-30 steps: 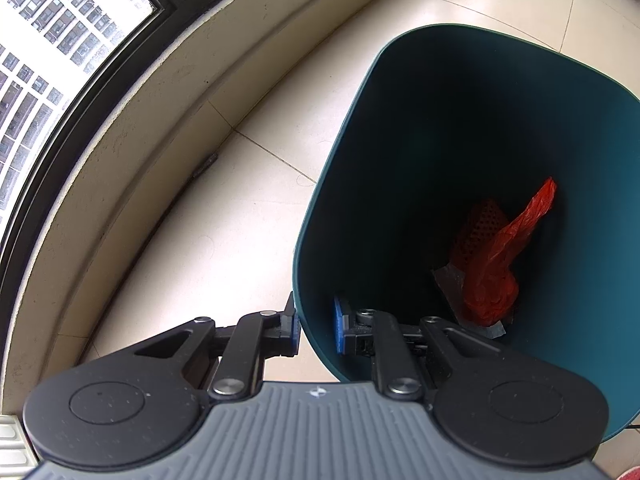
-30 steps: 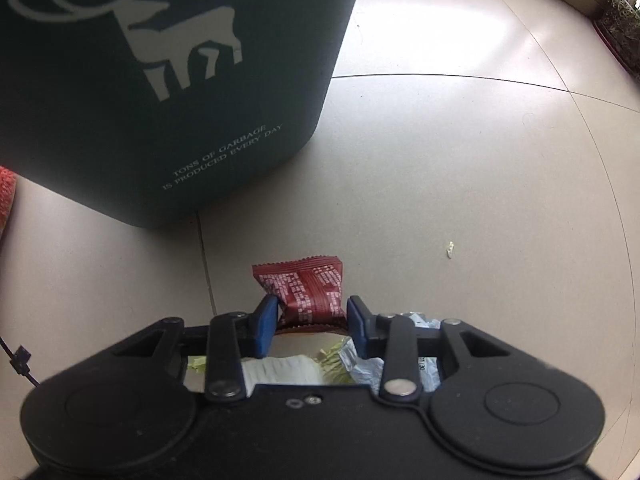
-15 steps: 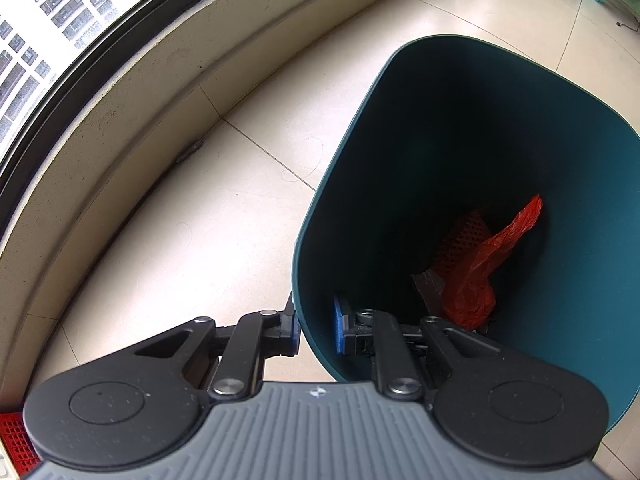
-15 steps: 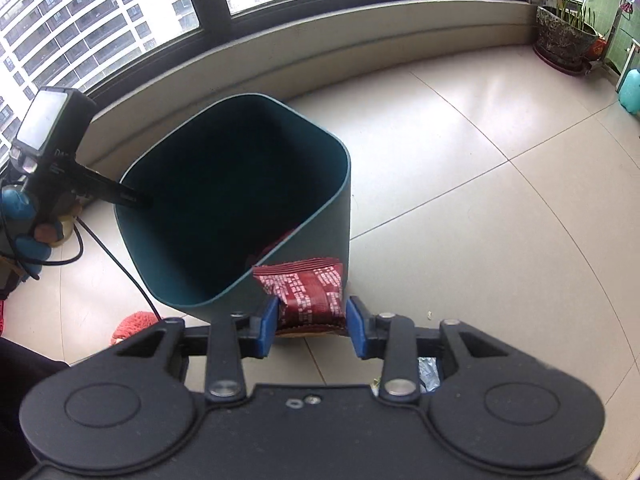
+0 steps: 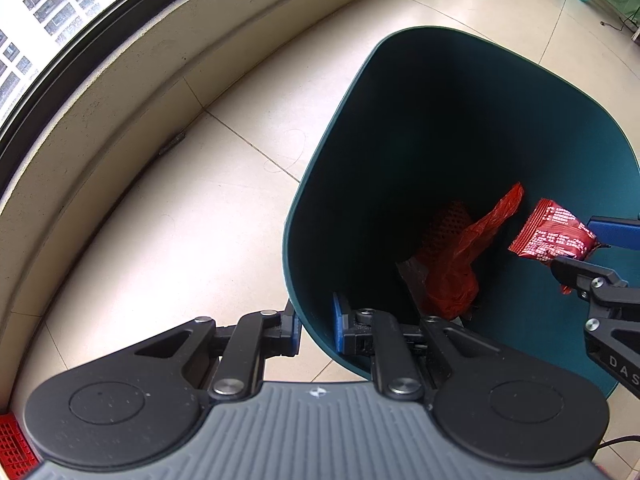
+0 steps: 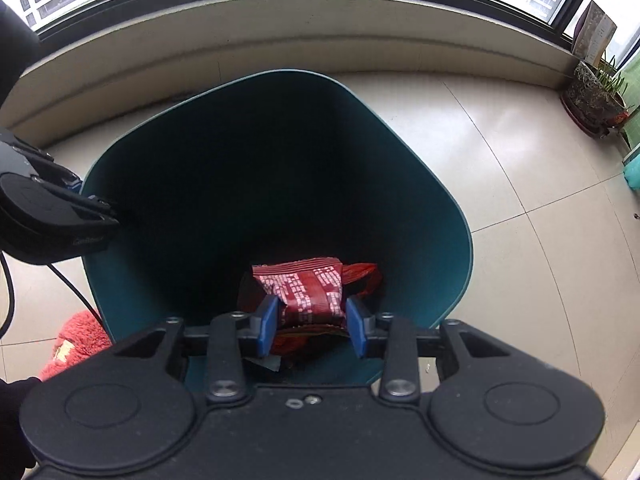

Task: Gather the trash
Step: 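Carry the red snack wrapper into the bin and open the right gripper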

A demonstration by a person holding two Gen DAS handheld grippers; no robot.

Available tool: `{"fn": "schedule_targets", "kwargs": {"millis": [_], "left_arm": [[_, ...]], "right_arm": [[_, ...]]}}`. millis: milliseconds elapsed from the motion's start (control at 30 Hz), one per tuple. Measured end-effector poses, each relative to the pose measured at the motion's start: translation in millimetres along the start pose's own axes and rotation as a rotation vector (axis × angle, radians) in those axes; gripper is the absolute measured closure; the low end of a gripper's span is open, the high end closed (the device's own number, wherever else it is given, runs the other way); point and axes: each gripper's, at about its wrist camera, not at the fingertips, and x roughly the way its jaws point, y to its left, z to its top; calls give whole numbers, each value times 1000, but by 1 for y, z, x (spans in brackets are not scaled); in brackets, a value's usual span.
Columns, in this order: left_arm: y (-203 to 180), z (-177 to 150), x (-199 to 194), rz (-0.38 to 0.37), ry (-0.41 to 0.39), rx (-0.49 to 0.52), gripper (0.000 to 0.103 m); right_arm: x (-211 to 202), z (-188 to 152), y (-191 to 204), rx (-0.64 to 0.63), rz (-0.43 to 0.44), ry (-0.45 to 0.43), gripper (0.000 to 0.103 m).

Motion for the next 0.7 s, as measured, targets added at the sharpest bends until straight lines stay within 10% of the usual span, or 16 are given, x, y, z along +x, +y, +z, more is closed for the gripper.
{"fn": "schedule_targets", "kwargs": {"millis": [700], "left_arm": [[12,7,2,-1,-2,9,88]], "right_arm": [[13,-32,5,-25,45,-20,54]]}}
